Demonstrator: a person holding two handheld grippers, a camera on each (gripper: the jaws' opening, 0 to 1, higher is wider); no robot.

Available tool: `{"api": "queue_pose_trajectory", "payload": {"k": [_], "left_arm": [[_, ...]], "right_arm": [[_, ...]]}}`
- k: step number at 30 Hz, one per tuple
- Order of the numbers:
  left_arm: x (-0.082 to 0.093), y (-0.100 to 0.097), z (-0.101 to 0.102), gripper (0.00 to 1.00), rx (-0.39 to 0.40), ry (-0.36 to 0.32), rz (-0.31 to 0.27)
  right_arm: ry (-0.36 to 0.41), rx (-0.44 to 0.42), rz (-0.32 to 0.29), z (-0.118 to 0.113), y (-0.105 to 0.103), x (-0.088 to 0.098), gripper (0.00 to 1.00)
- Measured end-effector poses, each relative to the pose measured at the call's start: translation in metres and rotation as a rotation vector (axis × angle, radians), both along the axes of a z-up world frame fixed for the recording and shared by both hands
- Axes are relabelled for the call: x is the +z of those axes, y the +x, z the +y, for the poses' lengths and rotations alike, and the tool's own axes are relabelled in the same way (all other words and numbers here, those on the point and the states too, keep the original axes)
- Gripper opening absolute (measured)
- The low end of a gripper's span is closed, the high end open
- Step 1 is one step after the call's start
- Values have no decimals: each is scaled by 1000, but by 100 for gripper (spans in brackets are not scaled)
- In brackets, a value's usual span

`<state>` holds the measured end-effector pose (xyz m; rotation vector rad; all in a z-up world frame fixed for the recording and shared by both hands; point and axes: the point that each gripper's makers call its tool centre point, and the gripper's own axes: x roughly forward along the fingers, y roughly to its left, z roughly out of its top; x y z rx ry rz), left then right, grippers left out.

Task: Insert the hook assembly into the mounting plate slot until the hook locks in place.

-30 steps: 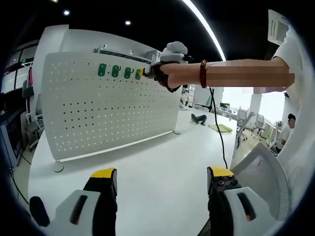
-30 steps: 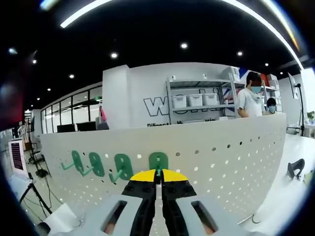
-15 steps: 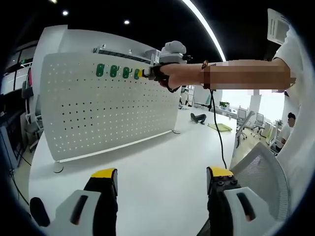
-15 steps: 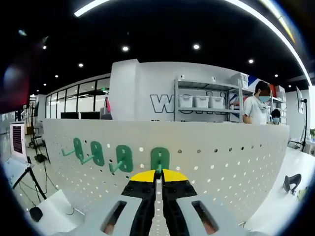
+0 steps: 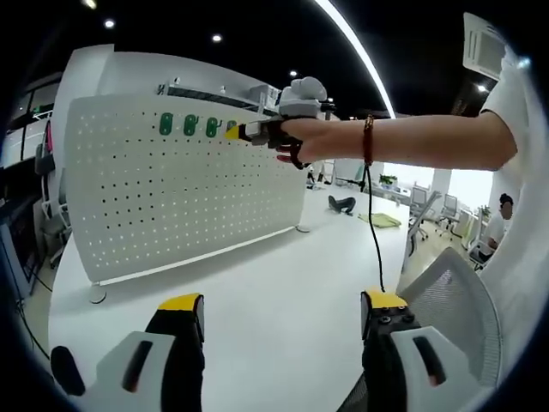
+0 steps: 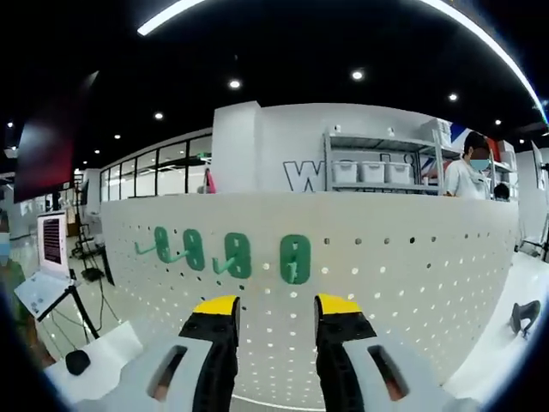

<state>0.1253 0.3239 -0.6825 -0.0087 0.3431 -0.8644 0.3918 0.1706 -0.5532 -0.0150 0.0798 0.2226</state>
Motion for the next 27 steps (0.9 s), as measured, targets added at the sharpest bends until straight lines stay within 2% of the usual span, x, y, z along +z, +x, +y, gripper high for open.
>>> {"api": "queue_pose_trajectory", "payload": {"k": [2,5,8,13,17,27], "left_arm": [[0,-2,-1,77,-3,5,2],[1,-6,-2,77,-6,8,0],[1,-7,-3,78,3,4,1],[2,-13,-12,78,-6,3,0],[4,-15,-18,78,-11,5,-2],[1,-21,-39,79,-29,14,1]], "right_arm": [[1,31,2,6,-5,-3,38],[-9,76,12,14,-12,-9,45],[51,115,18,22,-21,-9,50],[56,164,8,29,-36,-9,56],[65,185,7,27,-40,-10,62],[8,231,6,14,-68,-19,62]]}}
